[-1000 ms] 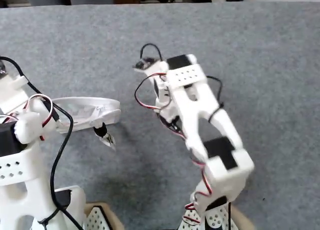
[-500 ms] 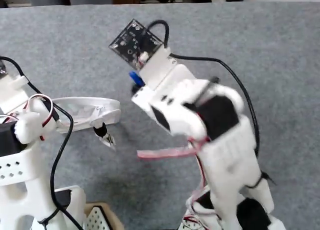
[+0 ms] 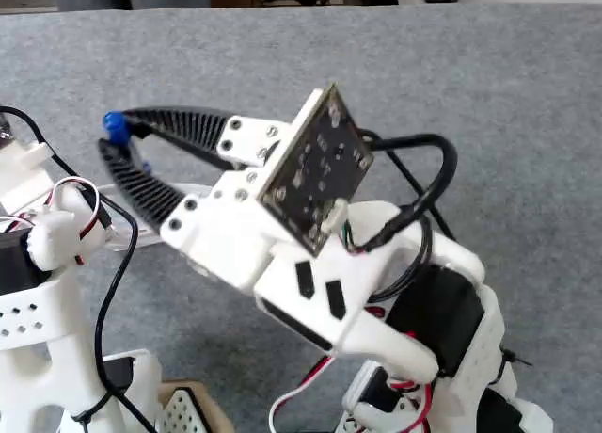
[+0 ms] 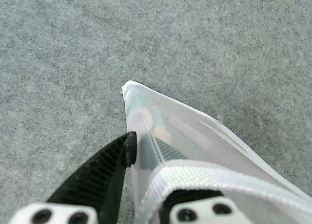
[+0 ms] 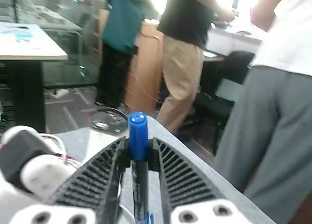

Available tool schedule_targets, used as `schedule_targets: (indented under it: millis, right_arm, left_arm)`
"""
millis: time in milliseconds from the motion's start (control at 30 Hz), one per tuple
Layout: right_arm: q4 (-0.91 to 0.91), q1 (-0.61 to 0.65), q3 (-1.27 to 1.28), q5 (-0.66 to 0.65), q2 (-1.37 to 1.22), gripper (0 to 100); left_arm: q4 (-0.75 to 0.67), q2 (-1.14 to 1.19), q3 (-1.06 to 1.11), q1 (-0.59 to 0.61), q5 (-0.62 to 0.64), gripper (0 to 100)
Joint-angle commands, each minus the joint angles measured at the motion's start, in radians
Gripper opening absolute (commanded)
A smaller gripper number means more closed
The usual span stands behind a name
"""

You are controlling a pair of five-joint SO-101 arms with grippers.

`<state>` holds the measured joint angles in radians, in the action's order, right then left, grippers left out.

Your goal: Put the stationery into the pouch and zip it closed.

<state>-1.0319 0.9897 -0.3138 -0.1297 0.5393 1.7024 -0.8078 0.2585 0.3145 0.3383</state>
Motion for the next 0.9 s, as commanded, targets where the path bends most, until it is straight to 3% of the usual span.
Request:
schedule_targets:
  millis: [0,367,700,867]
  right_arm:
    - [0.040,0.025,0.062,0.009,0.007,1.2]
    - [0.175,0.018,0.426,0.011,0.168,1.2]
    - [0.224,-0.054,0.538,-0.025,0.205,2.1]
    - [0.167,-0.054,0.535,-0.120,0.205,22.1]
  left_arm:
    - [-0.017,-0.021,-0.021,-0.001,0.002,3]
    - [-0.018,-0.021,-0.021,0.001,0.002,3]
    - [-0.020,-0.021,-0.021,0.001,0.002,3]
    - [-0.020,-0.021,-0.021,0.001,0.002,3]
